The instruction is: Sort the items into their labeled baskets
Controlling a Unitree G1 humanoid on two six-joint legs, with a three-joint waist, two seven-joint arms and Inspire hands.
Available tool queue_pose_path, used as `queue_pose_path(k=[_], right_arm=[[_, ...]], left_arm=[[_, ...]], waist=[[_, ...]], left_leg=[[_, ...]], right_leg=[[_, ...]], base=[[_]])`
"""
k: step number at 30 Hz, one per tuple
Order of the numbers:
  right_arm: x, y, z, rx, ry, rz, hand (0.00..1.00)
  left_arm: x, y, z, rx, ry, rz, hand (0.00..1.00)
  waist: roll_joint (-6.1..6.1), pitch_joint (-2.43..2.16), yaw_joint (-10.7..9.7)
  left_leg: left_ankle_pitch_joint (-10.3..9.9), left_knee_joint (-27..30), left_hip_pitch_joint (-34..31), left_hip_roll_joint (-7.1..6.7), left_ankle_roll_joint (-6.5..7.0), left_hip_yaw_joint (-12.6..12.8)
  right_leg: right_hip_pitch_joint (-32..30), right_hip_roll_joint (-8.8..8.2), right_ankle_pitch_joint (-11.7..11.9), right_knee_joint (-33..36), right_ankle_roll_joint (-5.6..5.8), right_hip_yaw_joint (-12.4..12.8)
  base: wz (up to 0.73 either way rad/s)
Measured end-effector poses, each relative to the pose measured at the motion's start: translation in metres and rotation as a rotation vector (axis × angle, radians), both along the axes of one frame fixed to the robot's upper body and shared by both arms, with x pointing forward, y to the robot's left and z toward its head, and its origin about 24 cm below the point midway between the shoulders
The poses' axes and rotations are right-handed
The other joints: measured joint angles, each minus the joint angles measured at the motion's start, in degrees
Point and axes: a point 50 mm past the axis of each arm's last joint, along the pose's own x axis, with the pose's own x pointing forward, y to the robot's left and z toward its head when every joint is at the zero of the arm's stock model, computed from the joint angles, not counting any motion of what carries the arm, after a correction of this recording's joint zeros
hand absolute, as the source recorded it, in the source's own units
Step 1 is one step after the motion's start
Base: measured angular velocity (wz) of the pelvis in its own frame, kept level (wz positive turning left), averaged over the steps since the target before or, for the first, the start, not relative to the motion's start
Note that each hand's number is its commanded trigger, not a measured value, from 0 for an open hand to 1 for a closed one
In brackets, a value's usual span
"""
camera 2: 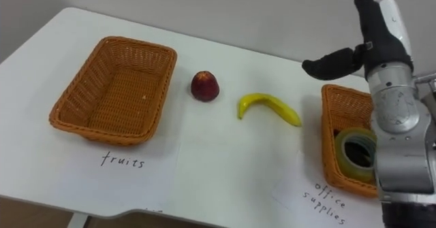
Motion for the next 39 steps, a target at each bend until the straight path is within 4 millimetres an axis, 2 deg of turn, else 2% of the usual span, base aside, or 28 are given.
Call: queue_pose_path(k=[8,10,15,17,25,30,31,34,39], right_arm=[[0.003,0.010,-0.005,0.028,0.041,0.069,0.00],[0.011,0.012,-0.012,0.022,0.085,0.086,0.00],[0.014,0.012,-0.031,-0.003,0.199,0.105,0.00],[0.017,0.012,-0.038,-0.019,0.236,0.103,0.00],[0.026,0.011,-0.049,-0.031,0.304,0.099,0.00],[0.026,0.005,-0.061,-0.027,0.354,0.075,0.00],[0.028,0.007,-0.062,-0.035,0.362,0.080,0.00],[0.031,0.010,-0.067,-0.055,0.388,0.094,0.00],[0.030,0.010,-0.073,-0.074,0.412,0.100,0.00]], left_arm=[[-0.004,0.003,0.001,0.008,0.018,-0.002,0.00],[-0.003,0.005,0.001,0.012,0.021,-0.008,0.00],[0.004,0.011,0.004,0.028,0.007,-0.026,0.00],[0.007,0.012,0.005,0.028,-0.011,-0.029,0.00],[0.015,0.012,0.006,0.020,-0.036,-0.043,0.00],[0.024,0.017,0.008,0.020,-0.052,-0.045,0.00],[0.028,0.017,0.008,0.019,-0.057,-0.054,0.00],[0.037,0.015,0.008,0.011,-0.077,-0.068,0.00],[0.044,0.013,0.007,0.007,-0.096,-0.101,0.00]], waist=[[-0.74,0.11,2.1],[-0.97,0.22,3.0],[-1.12,0.26,4.5],[-1.32,0.30,5.3],[-2.66,0.01,5.4],[-3.12,0.32,5.4],[-3.01,0.61,5.4],[-2.73,0.90,5.5],[-2.93,0.90,5.4]], left_leg=[[0.0,0.1,-0.4,-0.02,-0.01,-0.6],[0.0,0.4,-0.8,-0.05,-0.01,-0.8],[0.1,1.1,-2.4,-0.14,-0.11,-2.0],[0.2,1.2,-3.2,-0.08,-0.23,-2.3],[0.3,2.1,-6.8,-0.16,-0.26,-3.0],[0.3,2.3,-7.8,-0.22,-0.27,-3.7],[0.3,2.3,-8.1,-0.22,-0.27,-3.7],[0.3,2.5,-9.0,-0.25,-0.27,-3.7],[0.3,2.8,-10.0,-0.26,-0.28,-3.6]], right_leg=[[-0.2,-0.02,0.0,0.0,0.00,-0.4],[-0.2,-0.03,0.0,-0.3,-0.01,-0.6],[-0.7,-0.04,0.2,-0.9,0.01,-1.6],[-1.2,-0.19,0.2,-1.0,-0.01,-2.9],[-4.1,-0.31,0.3,-0.9,-0.17,-3.6],[-4.6,-0.31,0.3,-1.0,-0.17,-4.4],[-4.8,-0.31,0.3,-1.0,-0.17,-4.4],[-5.6,-0.32,0.3,-1.0,-0.17,-4.3],[-6.5,-0.32,0.3,-0.9,-0.18,-3.9]], base=[[0.03],[0.05],[0.14],[0.11],[0.06],[0.09],[0.00],[0.00],[0.00]])
